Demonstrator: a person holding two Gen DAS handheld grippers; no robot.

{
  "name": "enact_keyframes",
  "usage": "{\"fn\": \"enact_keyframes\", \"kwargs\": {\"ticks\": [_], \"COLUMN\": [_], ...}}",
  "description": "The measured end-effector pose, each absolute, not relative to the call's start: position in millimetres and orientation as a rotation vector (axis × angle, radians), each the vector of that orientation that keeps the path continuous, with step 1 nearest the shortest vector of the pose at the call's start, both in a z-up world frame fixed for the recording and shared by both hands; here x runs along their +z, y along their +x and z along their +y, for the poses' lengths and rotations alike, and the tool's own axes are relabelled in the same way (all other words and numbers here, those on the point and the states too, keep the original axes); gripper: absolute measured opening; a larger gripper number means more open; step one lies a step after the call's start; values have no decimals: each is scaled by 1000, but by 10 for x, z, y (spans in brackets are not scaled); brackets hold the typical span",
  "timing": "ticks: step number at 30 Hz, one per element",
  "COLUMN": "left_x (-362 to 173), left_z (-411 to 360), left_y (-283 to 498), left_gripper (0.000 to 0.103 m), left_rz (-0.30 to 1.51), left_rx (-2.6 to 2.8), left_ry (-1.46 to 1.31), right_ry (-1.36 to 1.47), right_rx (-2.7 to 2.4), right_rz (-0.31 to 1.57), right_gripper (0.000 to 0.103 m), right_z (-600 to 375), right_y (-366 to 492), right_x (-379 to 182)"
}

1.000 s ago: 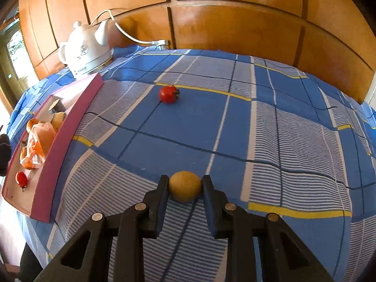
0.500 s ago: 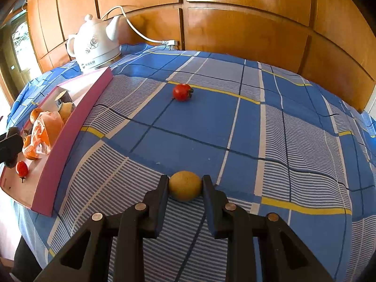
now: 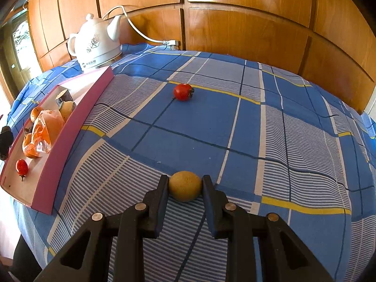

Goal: Organize fruits
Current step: 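Carry the brown piece over the tray with the left gripper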

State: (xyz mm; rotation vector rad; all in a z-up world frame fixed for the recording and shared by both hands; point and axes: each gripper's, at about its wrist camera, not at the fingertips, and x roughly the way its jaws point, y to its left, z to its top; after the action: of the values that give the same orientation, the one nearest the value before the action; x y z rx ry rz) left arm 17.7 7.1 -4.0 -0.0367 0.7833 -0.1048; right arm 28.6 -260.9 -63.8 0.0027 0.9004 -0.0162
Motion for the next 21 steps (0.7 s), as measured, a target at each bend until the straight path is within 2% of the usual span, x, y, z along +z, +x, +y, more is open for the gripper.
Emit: {"fn": "enact_keyframes", "kwargs": {"ticks": [10,21], "left_x": [27,14], "left_z": [911,586], "left_y": [143,760], "left_gripper": [44,45], "left_rz": [757,784], "left_rx": [4,-119], "left_ry": [-183,-182], "right_ry": [-2,-10], "right_rx": [-13,-10], "right_rz": [900,902], "right_gripper": [28,28], "right_z": [-2606,-2598], "right_y": [287,300], "right_x": [-642,-648]}}
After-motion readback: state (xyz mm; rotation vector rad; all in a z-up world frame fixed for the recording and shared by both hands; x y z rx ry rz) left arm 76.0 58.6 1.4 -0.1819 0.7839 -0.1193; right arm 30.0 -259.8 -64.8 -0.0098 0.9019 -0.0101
